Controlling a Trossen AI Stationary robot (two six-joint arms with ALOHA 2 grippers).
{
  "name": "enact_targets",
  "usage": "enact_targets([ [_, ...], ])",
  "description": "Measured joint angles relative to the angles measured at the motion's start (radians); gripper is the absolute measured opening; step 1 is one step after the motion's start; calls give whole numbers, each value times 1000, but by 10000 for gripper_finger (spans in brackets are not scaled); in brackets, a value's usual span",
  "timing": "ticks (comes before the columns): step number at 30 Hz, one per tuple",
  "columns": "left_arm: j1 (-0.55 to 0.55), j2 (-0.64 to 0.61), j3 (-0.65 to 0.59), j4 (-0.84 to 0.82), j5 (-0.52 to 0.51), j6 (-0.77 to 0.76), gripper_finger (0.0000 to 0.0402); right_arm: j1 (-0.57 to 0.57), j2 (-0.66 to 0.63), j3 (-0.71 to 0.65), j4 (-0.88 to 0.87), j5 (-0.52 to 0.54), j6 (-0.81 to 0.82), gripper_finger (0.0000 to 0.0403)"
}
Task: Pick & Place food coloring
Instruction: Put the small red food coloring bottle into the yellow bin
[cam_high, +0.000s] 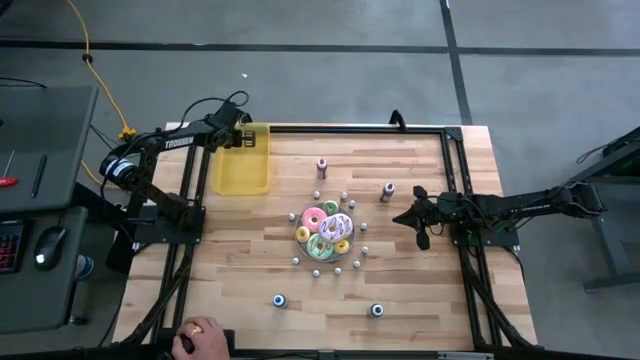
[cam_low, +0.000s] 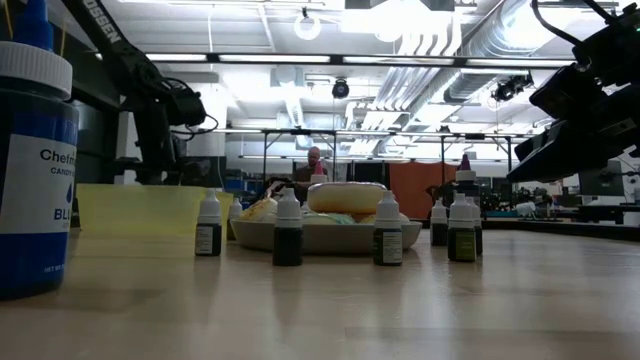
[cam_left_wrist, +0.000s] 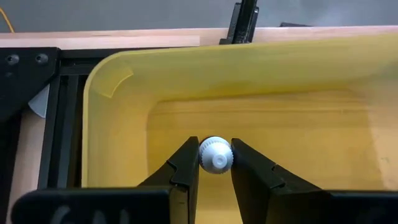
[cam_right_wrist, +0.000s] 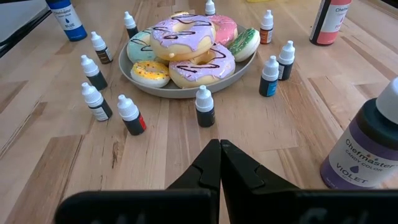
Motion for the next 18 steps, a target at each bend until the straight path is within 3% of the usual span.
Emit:
enact_targets([
  [12, 0, 18, 0, 8, 39, 28, 71, 0, 0, 0, 0, 0, 0, 0],
  [18, 0, 33, 0, 38, 70, 28, 97, 0, 0, 0, 0, 0, 0, 0],
])
